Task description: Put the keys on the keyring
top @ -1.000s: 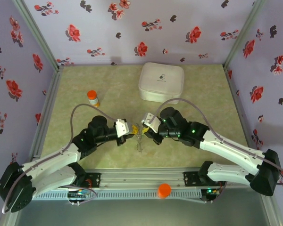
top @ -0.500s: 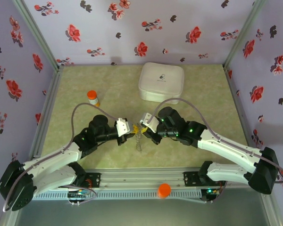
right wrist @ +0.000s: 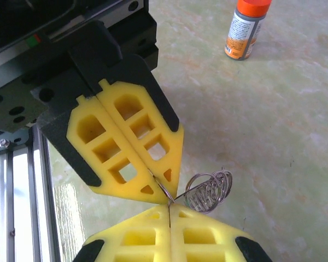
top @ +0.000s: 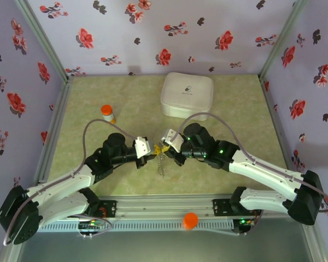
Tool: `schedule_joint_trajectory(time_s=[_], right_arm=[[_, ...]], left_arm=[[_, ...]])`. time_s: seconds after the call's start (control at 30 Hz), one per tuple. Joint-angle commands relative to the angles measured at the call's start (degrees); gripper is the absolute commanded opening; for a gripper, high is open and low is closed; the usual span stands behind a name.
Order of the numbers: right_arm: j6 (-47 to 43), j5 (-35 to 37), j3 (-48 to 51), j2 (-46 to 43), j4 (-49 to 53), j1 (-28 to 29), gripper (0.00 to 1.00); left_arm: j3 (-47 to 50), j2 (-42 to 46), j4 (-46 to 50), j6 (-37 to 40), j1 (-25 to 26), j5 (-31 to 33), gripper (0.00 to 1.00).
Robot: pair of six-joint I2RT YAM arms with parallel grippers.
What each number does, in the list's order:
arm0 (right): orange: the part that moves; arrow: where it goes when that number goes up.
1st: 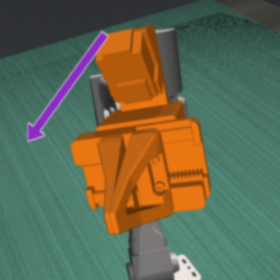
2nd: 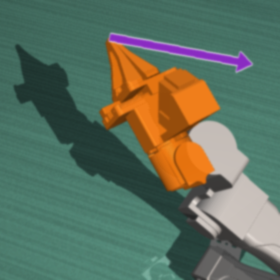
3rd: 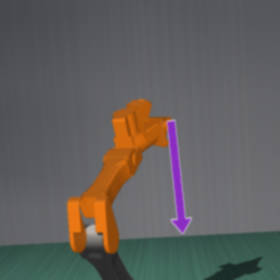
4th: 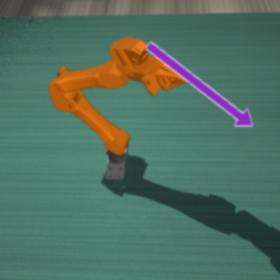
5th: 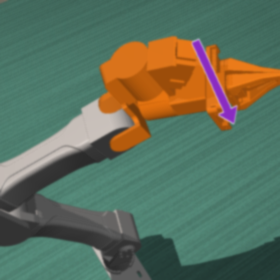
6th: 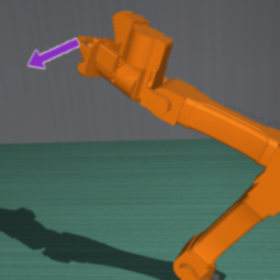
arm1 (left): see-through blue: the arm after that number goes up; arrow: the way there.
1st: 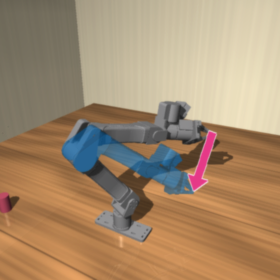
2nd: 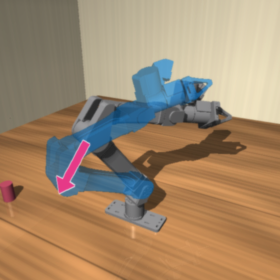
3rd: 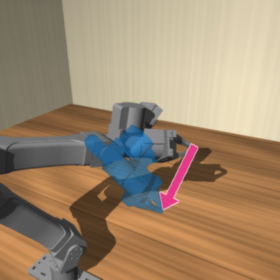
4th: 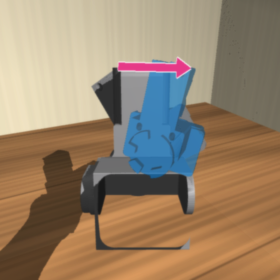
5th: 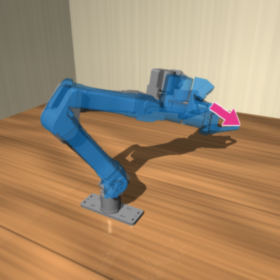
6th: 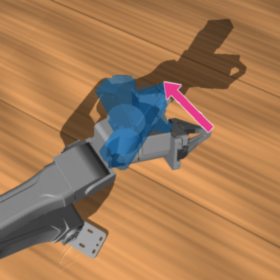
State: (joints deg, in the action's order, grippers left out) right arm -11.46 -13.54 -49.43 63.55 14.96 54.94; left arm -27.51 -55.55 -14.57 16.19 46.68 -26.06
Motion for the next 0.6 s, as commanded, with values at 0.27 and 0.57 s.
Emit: schedule_joint_trajectory(time_s=[0.27, 0.57], right_arm=[[8.6, 11.1, 2.5, -1.5, -6.6, 0.3, 0.0], [16.1, 12.8, 3.9, -1.3, -9.5, 0.4, 0.0]], left_arm=[[-1.2, 1.4, -2.4, 1.5, 0.5, -1.0, 0.0], [-0.6, 1.9, -3.9, 3.2, 0.5, -0.8, 0.0]])
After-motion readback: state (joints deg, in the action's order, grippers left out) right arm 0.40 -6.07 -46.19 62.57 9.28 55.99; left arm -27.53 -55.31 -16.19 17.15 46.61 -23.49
